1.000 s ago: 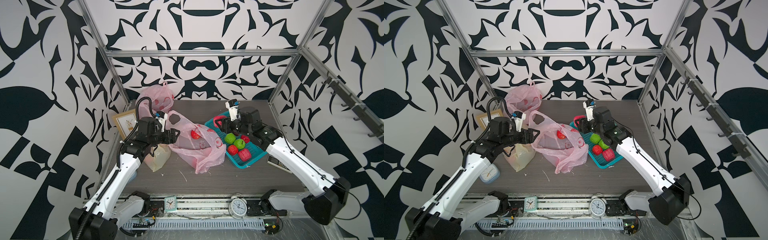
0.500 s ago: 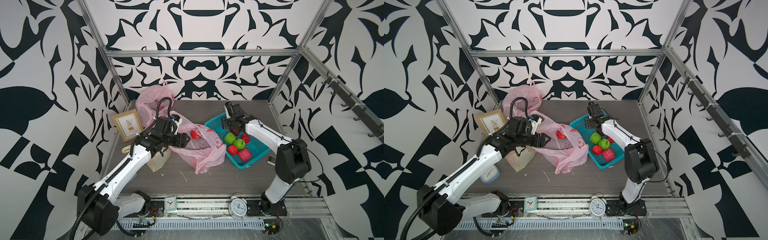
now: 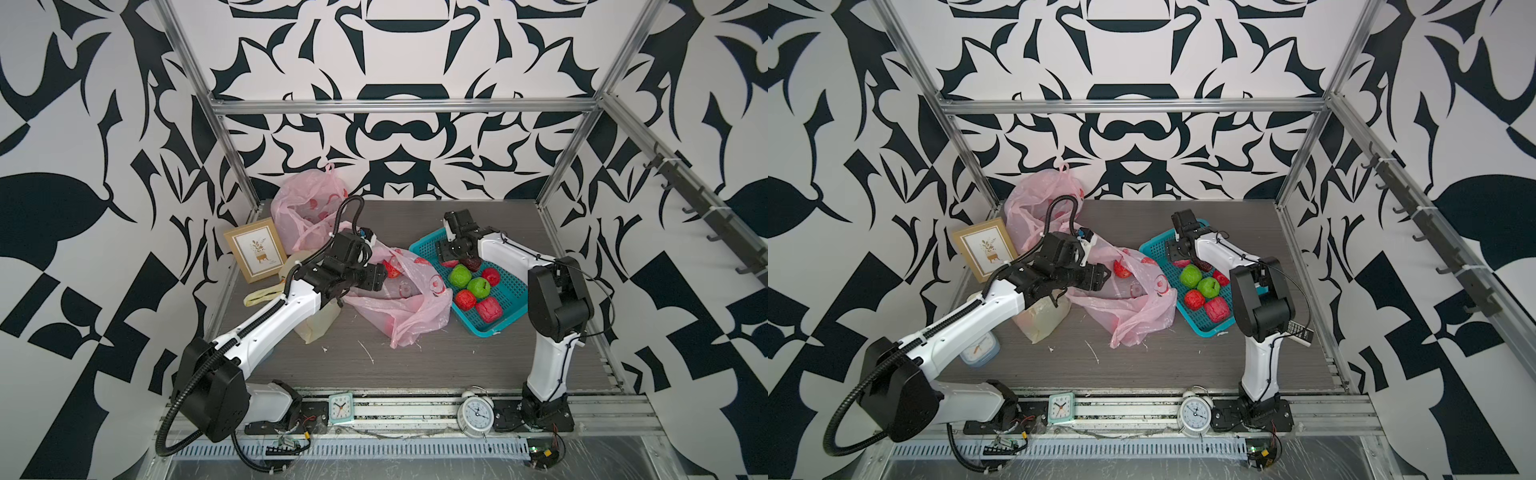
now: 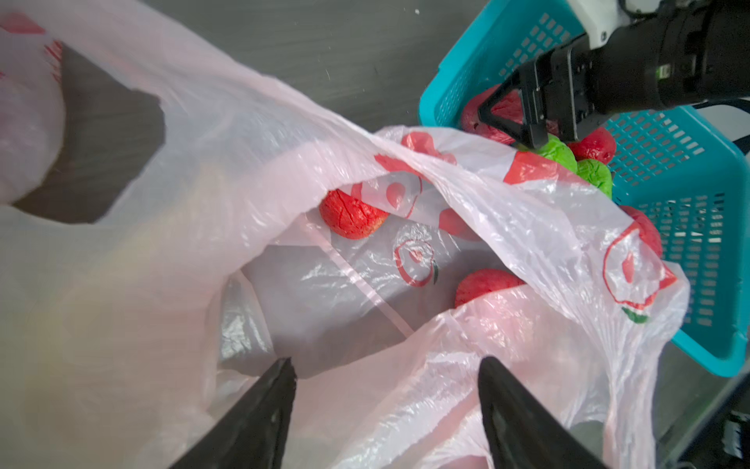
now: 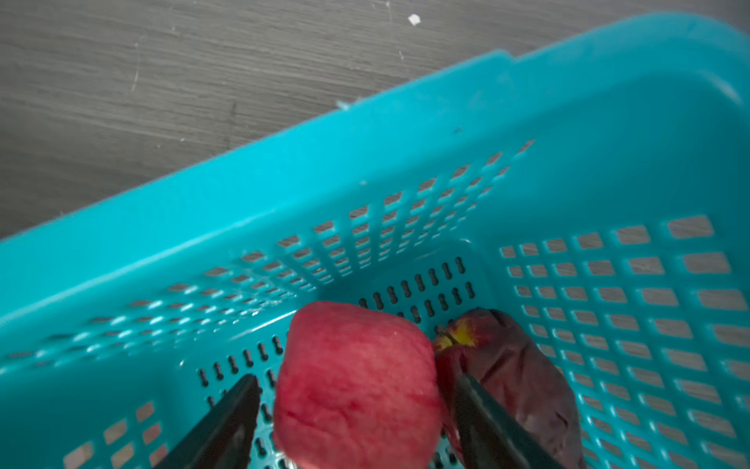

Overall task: Untie the knot of a plastic bag & take out the apple
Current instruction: Place the apple in the basket, then adjust the plastic bag at the center of the board.

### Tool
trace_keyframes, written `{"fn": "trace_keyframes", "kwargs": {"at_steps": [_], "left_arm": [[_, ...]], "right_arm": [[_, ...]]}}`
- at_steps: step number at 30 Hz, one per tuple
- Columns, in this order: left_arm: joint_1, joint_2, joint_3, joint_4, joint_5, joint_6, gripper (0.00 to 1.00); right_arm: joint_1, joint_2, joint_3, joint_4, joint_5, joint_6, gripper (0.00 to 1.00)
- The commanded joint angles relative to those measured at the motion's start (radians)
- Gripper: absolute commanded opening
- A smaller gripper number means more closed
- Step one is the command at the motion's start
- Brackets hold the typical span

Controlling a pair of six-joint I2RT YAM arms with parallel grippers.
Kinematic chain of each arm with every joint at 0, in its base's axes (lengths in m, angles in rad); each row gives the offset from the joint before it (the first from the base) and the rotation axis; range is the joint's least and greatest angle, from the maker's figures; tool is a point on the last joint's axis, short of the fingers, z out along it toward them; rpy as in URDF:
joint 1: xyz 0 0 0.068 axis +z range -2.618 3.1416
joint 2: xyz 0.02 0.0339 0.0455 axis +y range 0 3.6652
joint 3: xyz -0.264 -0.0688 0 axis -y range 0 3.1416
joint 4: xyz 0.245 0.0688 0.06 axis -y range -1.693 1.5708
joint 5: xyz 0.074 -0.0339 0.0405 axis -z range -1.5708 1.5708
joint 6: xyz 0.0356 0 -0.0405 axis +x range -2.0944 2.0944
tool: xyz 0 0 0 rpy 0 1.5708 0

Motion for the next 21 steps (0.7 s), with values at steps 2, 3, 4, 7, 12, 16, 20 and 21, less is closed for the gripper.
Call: {"fn": "trace_keyframes", "kwargs": {"at_steps": [2,3,4,7,12,16,20,21], "left_arm": [[0.002,-0.003,-0.044,0.122,-0.078,0.146,0.76],[0.002,0.009,-0.051,0.146,-0.092,0.174,0.77],[0.001,0.019,-0.055,0.165,-0.102,0.197,0.78],[0.001,0.063,-0.068,0.232,-0.134,0.278,0.81],[0.005,0.148,-0.037,0.266,-0.121,0.354,0.83],[0.016,0.212,-0.018,0.286,-0.146,0.398,0.83],[0.053,0.251,-0.001,0.29,-0.087,0.404,0.78],[0.066,0.259,0.005,0.288,-0.06,0.401,0.72]], "right_arm": [[-0.003,-0.146,0.021,-0.02,-0.022,-0.007,0.81],[-0.002,-0.18,0.011,-0.025,-0.026,-0.007,0.81],[-0.003,-0.211,0.003,-0.035,-0.031,-0.006,0.81],[-0.002,-0.319,-0.049,-0.065,-0.104,0.016,0.81],[-0.003,-0.496,-0.152,-0.157,-0.308,0.049,0.8],[0.004,-0.59,-0.229,-0.18,-0.438,0.089,0.78],[0.052,-0.619,-0.284,-0.191,-0.453,0.116,0.78],[0.068,-0.616,-0.297,-0.191,-0.451,0.123,0.78]]}}
